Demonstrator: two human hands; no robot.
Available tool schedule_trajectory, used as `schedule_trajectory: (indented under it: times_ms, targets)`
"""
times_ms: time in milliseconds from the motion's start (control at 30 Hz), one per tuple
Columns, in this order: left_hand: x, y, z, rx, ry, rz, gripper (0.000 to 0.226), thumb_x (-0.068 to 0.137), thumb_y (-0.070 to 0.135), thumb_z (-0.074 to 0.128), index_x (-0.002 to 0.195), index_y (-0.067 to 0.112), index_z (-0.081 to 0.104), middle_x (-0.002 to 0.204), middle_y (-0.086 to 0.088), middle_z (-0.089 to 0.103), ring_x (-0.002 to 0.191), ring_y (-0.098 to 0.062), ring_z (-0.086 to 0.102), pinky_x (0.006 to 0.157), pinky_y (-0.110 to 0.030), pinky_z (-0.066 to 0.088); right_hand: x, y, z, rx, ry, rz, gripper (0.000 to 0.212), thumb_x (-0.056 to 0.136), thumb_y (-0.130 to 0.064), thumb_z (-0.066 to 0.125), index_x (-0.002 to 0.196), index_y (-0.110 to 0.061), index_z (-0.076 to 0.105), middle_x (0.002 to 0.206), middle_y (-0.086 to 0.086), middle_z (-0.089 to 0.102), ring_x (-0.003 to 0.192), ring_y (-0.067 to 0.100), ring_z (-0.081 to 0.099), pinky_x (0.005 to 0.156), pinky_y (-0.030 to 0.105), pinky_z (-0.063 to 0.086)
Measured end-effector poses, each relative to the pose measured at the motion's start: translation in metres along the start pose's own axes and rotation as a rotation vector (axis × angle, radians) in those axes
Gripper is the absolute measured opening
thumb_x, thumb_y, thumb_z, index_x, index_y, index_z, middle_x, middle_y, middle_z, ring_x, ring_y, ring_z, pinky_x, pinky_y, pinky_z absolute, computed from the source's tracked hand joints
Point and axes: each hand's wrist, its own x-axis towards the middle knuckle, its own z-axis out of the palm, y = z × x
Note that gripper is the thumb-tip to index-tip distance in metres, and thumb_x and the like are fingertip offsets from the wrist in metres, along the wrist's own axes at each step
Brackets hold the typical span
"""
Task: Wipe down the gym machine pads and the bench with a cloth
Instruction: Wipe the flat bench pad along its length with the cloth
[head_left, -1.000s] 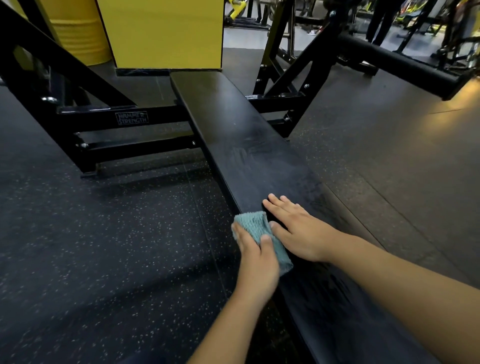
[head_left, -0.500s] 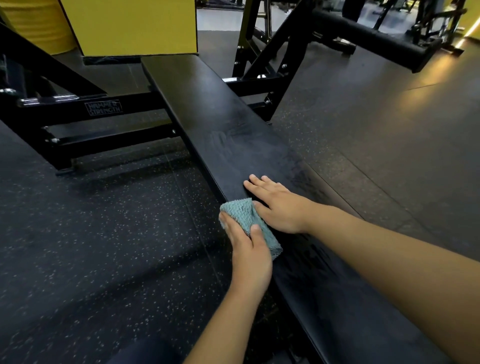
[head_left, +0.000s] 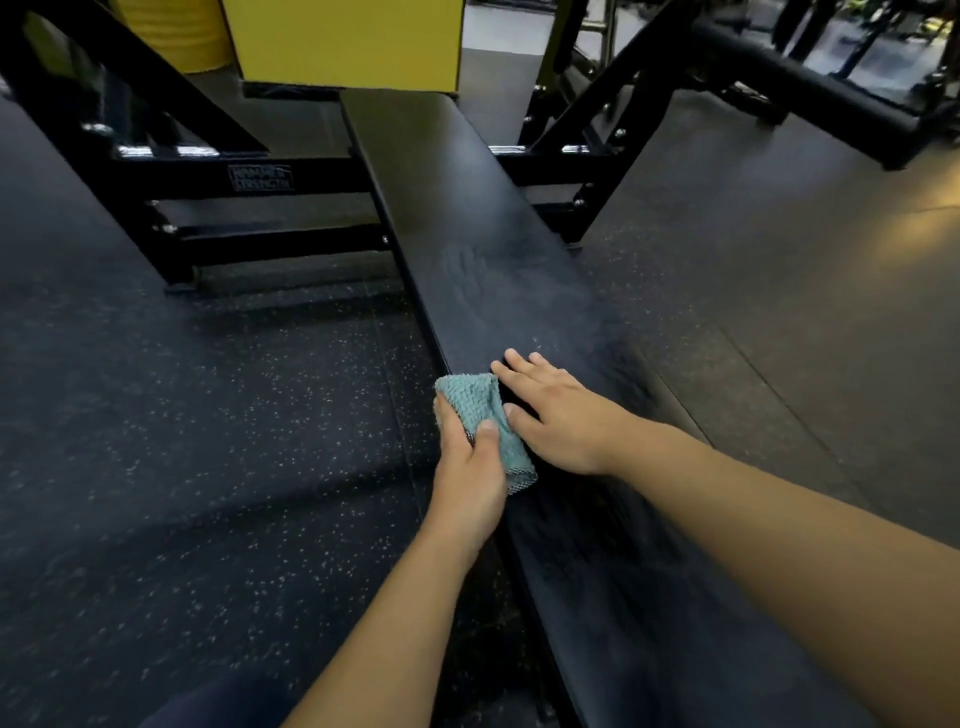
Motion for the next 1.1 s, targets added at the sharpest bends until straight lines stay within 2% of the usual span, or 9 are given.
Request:
schedule_trajectory:
  times_ms: [100,233,367,500,667,800,867,967,1100]
  targets:
    - [-0.008,-0.001,0.005,-0.059,0.036,-0.009,0.067,0.096,0.051,0.042,0.155,0.060,0.011,0.150,0.011,0.051,0.127,-0.012,0.058,0.112,-0.043,0.046,-0.003,0.004,0.001,-0.027,0.007,-0.047,0.060,0.111,-0.040,0.031,0.166,-0.030,0.008,0.173,-0.008,-0.003,0.159,0.015,-0.007,0.126,0.035,-0.003]
    - [-0.015,-0.002,0.006,-0.088,0.066,0.003,0.064,0.097,0.047,0.043,0.154,0.062,0.015,0.149,0.014,0.052,0.128,-0.008,0.058,0.114,-0.043,0.045,-0.012,0.006,0.001,-0.030,-0.028,-0.084,0.061,0.111,-0.041,0.032,0.166,-0.030,0.007,0.173,-0.010,-0.004,0.159,0.014,-0.008,0.127,0.034,-0.003]
    - [-0.018,0.006,0.008,-0.059,0.060,-0.005,0.062,0.107,0.039,0.040,0.158,0.055,0.009,0.150,0.014,0.049,0.129,-0.008,0.055,0.115,-0.040,0.043,-0.010,0.009,-0.004,-0.035,-0.019,-0.100,0.061,0.111,-0.042,0.032,0.166,-0.031,0.007,0.173,-0.011,-0.004,0.159,0.014,-0.008,0.126,0.034,-0.003]
    - [-0.019,0.006,0.009,-0.014,0.091,0.008,0.062,0.108,0.041,0.037,0.160,0.052,0.005,0.154,0.011,0.046,0.131,-0.011,0.053,0.116,-0.041,0.041,-0.013,0.007,-0.002,-0.043,-0.016,-0.118,0.060,0.111,-0.040,0.031,0.166,-0.029,0.007,0.173,-0.009,-0.004,0.159,0.014,-0.008,0.126,0.035,-0.003]
    - [-0.060,-0.018,0.020,-0.015,0.089,-0.039,0.061,0.099,0.055,0.039,0.153,0.063,0.012,0.151,0.014,0.051,0.131,-0.010,0.055,0.115,-0.043,0.044,-0.013,0.012,0.002,-0.034,-0.013,-0.120,0.060,0.112,-0.039,0.030,0.166,-0.030,0.006,0.173,-0.009,-0.005,0.159,0.015,-0.009,0.127,0.036,-0.004]
    - [-0.087,-0.024,0.028,0.020,0.079,-0.049,0.059,0.109,0.046,0.036,0.158,0.057,0.006,0.149,0.021,0.045,0.133,-0.006,0.049,0.117,-0.034,0.038,-0.015,0.016,0.007,-0.025,0.004,-0.129,0.060,0.111,-0.042,0.030,0.166,-0.031,0.006,0.173,-0.010,-0.006,0.159,0.013,-0.010,0.126,0.034,-0.005]
    - [-0.077,-0.018,0.025,0.059,0.080,-0.057,0.061,0.108,0.047,0.037,0.159,0.055,0.005,0.149,0.018,0.046,0.133,-0.010,0.050,0.117,-0.036,0.038,-0.016,0.016,0.008,-0.020,0.007,-0.128,0.060,0.111,-0.043,0.030,0.166,-0.032,0.006,0.172,-0.011,-0.006,0.159,0.012,-0.010,0.126,0.034,-0.005]
    - [-0.042,-0.002,0.016,0.088,0.095,-0.058,0.064,0.098,0.051,0.040,0.156,0.055,0.014,0.147,0.007,0.055,0.127,-0.019,0.058,0.112,-0.048,0.045,-0.016,0.016,0.006,-0.012,0.003,-0.131,0.060,0.111,-0.042,0.030,0.166,-0.032,0.006,0.172,-0.011,-0.006,0.159,0.013,-0.010,0.127,0.034,-0.005]
    - [-0.003,0.017,0.007,0.066,0.083,-0.051,0.060,0.101,0.044,0.040,0.156,0.050,0.019,0.143,0.004,0.057,0.120,-0.017,0.062,0.108,-0.047,0.049,-0.014,0.017,0.002,-0.016,-0.020,-0.130,0.061,0.111,-0.041,0.032,0.165,-0.032,0.006,0.173,-0.010,-0.005,0.159,0.014,-0.008,0.128,0.035,-0.003]
